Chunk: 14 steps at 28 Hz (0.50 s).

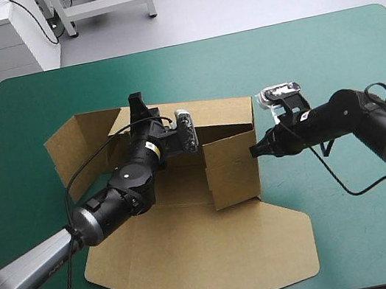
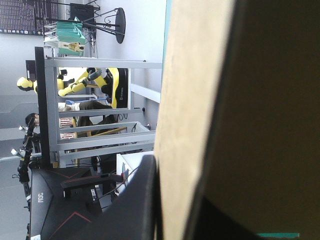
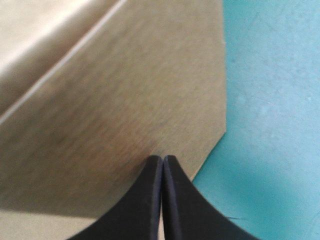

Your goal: Fold the box

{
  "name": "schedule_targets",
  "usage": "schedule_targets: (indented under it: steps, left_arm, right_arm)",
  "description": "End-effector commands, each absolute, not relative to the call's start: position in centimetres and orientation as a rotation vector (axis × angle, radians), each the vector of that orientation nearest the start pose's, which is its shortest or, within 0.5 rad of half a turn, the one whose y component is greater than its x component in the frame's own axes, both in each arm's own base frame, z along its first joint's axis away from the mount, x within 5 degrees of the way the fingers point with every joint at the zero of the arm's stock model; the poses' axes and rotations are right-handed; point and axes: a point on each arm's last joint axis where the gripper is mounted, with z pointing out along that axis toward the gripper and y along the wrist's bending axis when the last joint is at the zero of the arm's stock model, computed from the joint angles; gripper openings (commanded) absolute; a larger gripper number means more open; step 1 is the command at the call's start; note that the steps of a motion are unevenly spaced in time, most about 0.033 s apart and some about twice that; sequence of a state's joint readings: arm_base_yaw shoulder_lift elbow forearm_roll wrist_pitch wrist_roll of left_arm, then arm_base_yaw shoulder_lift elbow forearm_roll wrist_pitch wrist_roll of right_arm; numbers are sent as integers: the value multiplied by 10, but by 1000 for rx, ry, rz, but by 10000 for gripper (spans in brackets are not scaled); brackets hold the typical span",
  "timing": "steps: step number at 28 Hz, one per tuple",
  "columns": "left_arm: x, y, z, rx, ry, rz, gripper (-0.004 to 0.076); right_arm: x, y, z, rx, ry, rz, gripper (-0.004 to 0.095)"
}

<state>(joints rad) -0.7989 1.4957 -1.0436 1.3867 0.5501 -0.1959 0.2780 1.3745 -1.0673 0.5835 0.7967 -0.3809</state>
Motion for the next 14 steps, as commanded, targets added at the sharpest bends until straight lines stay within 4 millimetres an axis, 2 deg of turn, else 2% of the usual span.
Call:
schedule_targets:
  steps: [1,4,14]
  left_arm:
    - [260,-199,326,1416,1383,785,-8]
    - [260,-199,326,1416,1383,785,-8]
    - [261,-198,326,1413,1388,792,-8]
  right_arm:
    - [247,126,336,-470,2283,685,-13]
    - [241,140,341,-498,2222,698,-13]
    - [234,173,332,-594,2180,726,-13]
